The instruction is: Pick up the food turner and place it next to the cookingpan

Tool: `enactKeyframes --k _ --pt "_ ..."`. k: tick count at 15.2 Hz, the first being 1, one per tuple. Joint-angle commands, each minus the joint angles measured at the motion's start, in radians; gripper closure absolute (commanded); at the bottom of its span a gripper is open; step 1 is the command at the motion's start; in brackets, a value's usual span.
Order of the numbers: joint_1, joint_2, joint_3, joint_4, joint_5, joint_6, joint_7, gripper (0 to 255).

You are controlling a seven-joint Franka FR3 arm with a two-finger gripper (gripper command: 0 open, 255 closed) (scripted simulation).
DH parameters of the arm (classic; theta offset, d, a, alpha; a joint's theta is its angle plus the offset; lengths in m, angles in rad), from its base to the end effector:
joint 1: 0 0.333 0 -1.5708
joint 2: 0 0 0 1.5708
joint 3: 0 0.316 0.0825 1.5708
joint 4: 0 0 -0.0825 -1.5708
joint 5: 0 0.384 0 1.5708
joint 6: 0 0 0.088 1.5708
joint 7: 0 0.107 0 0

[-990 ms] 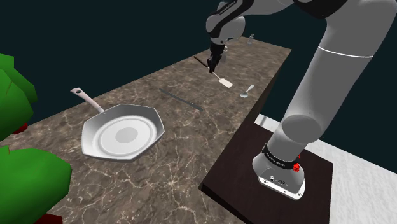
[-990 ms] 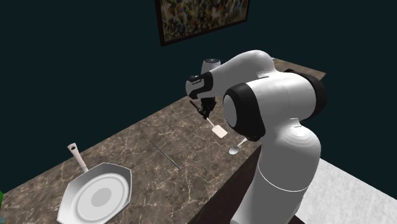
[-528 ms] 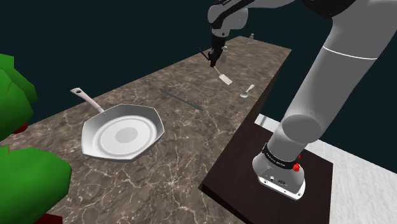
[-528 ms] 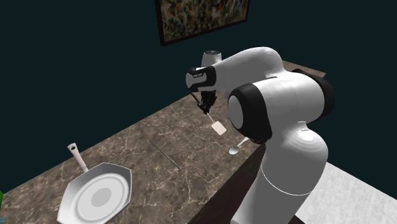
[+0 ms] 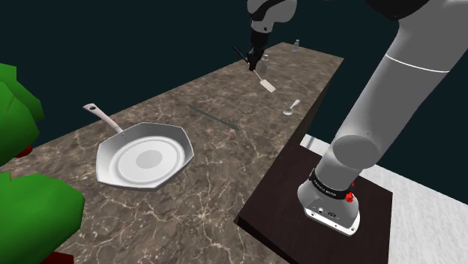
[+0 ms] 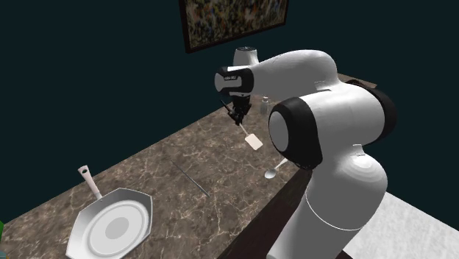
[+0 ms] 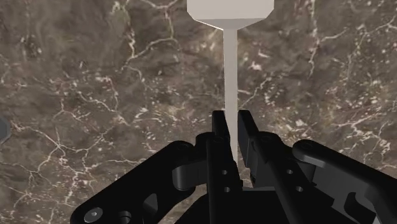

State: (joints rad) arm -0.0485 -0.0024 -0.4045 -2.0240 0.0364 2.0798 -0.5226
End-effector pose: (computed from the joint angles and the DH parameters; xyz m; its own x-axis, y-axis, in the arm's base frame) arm 0.5020 -0.2424 0.4544 0.9964 0.0526 0.0668 0.0527 -0.9986 -0.0004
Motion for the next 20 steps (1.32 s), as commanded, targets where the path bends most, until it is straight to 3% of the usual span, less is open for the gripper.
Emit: enactKeyframes --k 1,4,12,20 --pt "0.001 -0.007 0.001 0.020 -0.004 -0.027 0.005 255" --pt "0.001 -0.017 0.002 0.049 -0.009 -0.065 0.009 255" --pt "0.041 -0.300 0.099 -0.243 -0.111 -0.040 0.199 255" --pt "0.069 -0.551 0.231 -0.466 -0.123 -0.073 0.374 255"
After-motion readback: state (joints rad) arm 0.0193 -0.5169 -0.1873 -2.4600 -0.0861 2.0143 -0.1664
